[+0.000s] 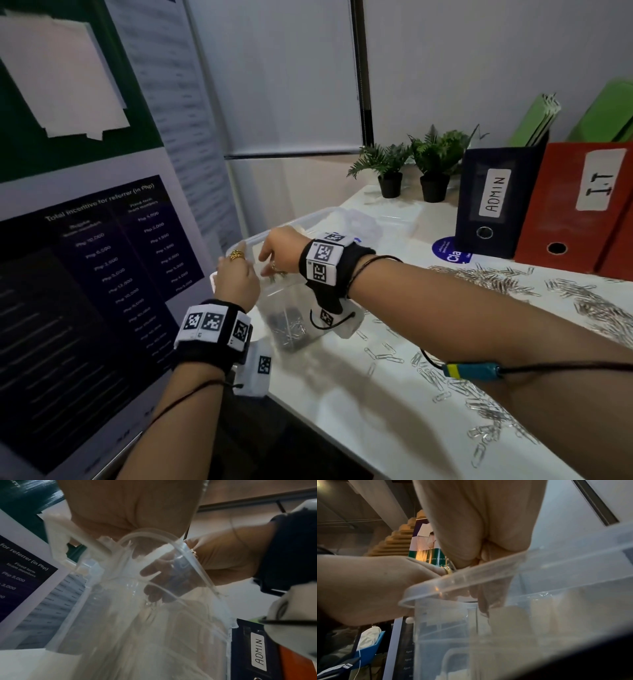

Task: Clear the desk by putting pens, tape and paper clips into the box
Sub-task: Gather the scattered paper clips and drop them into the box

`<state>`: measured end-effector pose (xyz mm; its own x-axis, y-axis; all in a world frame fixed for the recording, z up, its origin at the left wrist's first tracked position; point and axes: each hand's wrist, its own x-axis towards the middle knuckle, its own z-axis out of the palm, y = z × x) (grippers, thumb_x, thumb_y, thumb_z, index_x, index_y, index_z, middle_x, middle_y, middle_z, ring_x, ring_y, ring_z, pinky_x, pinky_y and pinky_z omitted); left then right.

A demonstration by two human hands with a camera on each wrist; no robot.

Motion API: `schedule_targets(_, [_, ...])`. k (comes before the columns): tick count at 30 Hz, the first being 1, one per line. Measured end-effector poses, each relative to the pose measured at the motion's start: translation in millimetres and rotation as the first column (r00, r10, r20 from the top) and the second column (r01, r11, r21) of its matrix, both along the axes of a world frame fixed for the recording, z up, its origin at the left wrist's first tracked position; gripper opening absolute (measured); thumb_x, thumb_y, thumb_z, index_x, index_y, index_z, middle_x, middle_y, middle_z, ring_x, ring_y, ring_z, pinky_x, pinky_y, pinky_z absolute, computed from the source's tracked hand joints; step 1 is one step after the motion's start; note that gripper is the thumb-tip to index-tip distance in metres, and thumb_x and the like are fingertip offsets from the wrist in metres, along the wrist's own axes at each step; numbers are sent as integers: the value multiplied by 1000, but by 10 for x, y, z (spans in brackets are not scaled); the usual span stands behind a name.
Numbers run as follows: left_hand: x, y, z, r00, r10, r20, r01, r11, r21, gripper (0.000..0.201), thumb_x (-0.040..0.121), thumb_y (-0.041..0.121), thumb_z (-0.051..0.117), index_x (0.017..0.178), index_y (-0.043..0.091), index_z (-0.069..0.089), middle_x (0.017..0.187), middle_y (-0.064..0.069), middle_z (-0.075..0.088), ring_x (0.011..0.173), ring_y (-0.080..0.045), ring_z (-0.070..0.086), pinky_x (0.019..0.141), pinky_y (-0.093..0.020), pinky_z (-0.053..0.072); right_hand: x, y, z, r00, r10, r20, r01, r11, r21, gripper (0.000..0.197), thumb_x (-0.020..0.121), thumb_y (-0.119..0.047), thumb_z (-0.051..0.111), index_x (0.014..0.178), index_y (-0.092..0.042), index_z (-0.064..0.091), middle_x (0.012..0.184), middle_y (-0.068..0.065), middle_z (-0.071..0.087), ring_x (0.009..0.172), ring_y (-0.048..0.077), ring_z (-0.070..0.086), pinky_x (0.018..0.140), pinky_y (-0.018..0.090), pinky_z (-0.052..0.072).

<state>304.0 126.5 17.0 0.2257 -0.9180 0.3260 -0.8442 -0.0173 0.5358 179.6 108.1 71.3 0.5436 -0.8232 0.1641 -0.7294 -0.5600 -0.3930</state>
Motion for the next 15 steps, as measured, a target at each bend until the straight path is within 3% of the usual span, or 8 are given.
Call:
schedule_targets(3, [7, -10, -30, 1000, 16, -11, -16, 999, -33, 51, 98, 4, 29, 148, 10, 23, 150, -16, 32, 143, -35, 17, 116, -50, 18, 4, -10, -21, 999, 32, -39, -31, 999, 25, 38, 87, -18, 65, 123, -6, 61, 116, 11, 67, 107, 22, 63, 93, 26, 47])
schedule_targets(7, [-47, 36, -4, 999, 42, 6, -41, 997, -64, 53, 96, 1, 30, 147, 11, 25, 149, -15, 32, 142, -36, 16, 116, -52, 17, -28, -26, -17, 999, 37, -17, -38, 999, -28, 33, 87, -13, 65, 120, -9, 64, 115, 8, 69, 106, 20, 64, 92, 24, 46])
schedule_targets(10, [-94, 85, 27, 994, 62, 95, -44, 983, -176, 52, 93, 0, 36, 144, 11, 33, 145, -17, 37, 138, -36, 25, 114, -51, 22, -129, 5, 0, 997, 42, 59, -39, 998, -55, 33, 84, -13, 68, 116, -8, 67, 112, 8, 70, 104, 18, 65, 94, 22, 46])
schedule_targets(15, [-413, 283, 158, 975, -8, 222, 86, 935, -344, 45, 92, 10, 48, 136, 14, 46, 144, -14, 36, 135, -33, 24, 115, -42, 20, -689, 77, 27, 984, -8, 178, 36, 987, -155, 26, 84, -12, 66, 110, -7, 69, 105, 9, 72, 95, 17, 67, 89, 21, 50])
